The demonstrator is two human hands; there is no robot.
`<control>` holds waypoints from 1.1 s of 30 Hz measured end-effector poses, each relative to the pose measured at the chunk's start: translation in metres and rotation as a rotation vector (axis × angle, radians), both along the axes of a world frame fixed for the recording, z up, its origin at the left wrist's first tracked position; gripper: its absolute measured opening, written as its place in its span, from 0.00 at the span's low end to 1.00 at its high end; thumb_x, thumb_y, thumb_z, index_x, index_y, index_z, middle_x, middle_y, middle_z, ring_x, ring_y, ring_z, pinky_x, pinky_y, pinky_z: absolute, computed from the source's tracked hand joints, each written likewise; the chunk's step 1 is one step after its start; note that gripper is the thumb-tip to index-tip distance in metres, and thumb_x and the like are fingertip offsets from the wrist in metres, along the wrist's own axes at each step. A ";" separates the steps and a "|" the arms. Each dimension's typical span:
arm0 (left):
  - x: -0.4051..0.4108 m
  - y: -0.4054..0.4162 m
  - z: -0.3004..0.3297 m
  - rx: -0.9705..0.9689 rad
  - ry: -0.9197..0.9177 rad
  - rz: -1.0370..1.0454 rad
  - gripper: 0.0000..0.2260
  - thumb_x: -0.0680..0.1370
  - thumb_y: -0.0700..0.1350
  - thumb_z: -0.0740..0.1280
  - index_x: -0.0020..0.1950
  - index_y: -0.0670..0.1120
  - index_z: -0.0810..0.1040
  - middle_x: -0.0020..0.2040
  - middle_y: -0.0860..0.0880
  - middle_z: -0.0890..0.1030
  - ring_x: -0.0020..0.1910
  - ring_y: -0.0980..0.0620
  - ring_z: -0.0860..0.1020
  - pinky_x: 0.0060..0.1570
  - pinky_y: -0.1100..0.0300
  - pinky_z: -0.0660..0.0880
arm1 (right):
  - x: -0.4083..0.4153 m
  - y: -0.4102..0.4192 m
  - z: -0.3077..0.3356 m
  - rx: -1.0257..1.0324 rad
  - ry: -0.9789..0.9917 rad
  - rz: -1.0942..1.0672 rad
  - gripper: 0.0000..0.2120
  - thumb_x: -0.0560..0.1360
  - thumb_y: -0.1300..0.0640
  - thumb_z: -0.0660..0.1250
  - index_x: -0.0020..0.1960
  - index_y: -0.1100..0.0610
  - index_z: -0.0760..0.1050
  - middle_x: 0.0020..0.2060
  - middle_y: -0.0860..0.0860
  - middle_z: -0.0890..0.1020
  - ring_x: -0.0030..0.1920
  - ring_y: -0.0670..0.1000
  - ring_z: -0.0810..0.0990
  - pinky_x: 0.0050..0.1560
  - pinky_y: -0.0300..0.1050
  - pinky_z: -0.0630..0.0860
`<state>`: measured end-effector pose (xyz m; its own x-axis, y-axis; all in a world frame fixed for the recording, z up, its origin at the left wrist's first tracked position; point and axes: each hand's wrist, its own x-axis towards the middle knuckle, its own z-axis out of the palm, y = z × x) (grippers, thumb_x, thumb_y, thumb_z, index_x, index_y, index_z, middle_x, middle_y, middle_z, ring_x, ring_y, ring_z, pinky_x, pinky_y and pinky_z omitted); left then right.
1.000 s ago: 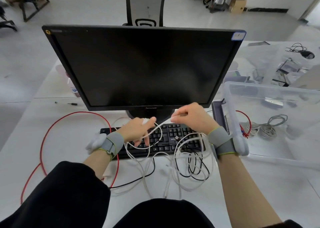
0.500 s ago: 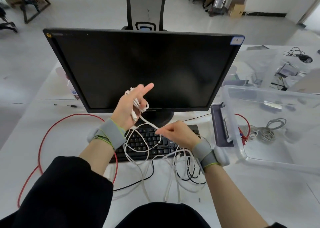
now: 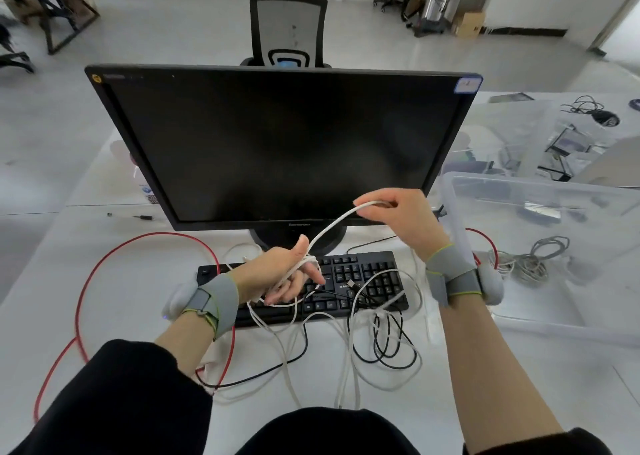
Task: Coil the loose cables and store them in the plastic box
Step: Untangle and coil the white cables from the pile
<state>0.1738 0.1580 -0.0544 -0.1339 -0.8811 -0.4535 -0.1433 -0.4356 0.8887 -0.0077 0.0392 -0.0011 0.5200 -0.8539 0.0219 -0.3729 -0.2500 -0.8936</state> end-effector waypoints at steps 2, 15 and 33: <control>0.000 0.004 0.004 -0.039 0.203 -0.016 0.27 0.75 0.64 0.55 0.37 0.42 0.79 0.17 0.51 0.66 0.13 0.58 0.61 0.16 0.70 0.59 | 0.000 -0.001 -0.003 0.120 -0.105 -0.058 0.09 0.74 0.65 0.68 0.52 0.57 0.81 0.28 0.40 0.76 0.27 0.39 0.72 0.29 0.28 0.66; 0.010 -0.044 0.022 -0.193 0.547 0.894 0.15 0.82 0.42 0.57 0.69 0.42 0.67 0.46 0.51 0.81 0.53 0.50 0.80 0.63 0.59 0.71 | 0.037 0.034 -0.050 0.049 0.483 0.371 0.12 0.75 0.50 0.67 0.34 0.49 0.79 0.23 0.44 0.70 0.24 0.42 0.66 0.28 0.31 0.62; 0.001 -0.004 0.013 -0.063 0.317 -0.078 0.23 0.76 0.59 0.63 0.56 0.40 0.81 0.17 0.51 0.67 0.13 0.59 0.61 0.17 0.69 0.60 | 0.009 -0.009 -0.023 -0.062 0.088 -0.103 0.06 0.72 0.54 0.70 0.46 0.53 0.85 0.41 0.46 0.85 0.47 0.44 0.81 0.54 0.39 0.75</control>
